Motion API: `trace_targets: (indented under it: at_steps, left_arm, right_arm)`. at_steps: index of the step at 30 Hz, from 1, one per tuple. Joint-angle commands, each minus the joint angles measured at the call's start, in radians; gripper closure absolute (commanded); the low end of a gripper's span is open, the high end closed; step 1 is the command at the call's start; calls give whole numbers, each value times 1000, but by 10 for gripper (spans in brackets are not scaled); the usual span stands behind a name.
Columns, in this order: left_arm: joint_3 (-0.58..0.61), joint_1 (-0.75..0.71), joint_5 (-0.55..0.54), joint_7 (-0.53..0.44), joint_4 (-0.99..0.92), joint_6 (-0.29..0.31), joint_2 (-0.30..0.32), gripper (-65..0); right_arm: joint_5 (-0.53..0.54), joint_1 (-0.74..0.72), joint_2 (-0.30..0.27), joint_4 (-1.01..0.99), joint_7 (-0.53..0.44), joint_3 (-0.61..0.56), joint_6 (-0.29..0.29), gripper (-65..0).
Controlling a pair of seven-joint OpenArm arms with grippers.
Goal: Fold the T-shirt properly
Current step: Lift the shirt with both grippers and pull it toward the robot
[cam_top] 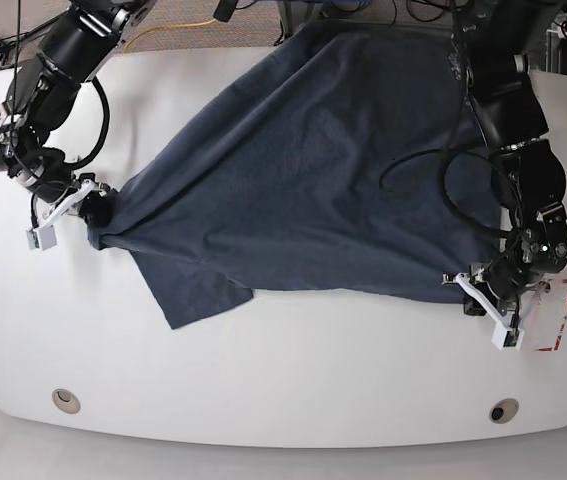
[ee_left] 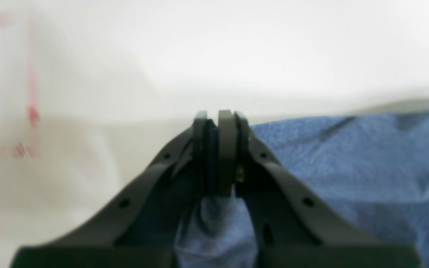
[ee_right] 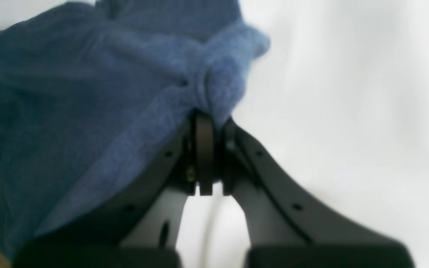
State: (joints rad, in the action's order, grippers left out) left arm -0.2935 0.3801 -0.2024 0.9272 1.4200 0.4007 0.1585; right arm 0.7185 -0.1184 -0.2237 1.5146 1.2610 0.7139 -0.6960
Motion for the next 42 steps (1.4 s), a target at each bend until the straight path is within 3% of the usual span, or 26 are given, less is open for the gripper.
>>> trace_targets:
  at_steps: [1,6,15,22,26,33,38,42]
  left_arm:
    - [-3,35,-6,-20,63,0,13,0]
    - [-5,96,-6,82,144,0,31,0]
    - [-6,241,-6,145,195,-1,42,0]
    - [-40,267,-4,186,356,-4,54,0]
    - [-72,376,-6,258,388,-1,56,0]
    - [-94,540,-12,270,397,0,95,0]
    - [-95,547,-79,270,404,0,97,0]
    - [-97,457,-99,272,419,0,97,0]
  right_arm:
    - [29,-43,-13,17,-25,-18,-2,0]
    - [29,-116,-69,17,-25,-60,-2,0]
    - [26,-310,-177,-44,-27,-195,-2,0]
    - [29,-521,-266,-145,-25,-284,-2,0]
    - [29,-648,-325,-145,-25,-385,-2,0]
    - [36,-811,-386,-144,-22,-483,-2,0]
    - [36,-824,-389,-141,-22,-503,-2,0]
    - [53,-737,-389,-138,-22,-497,-2,0]
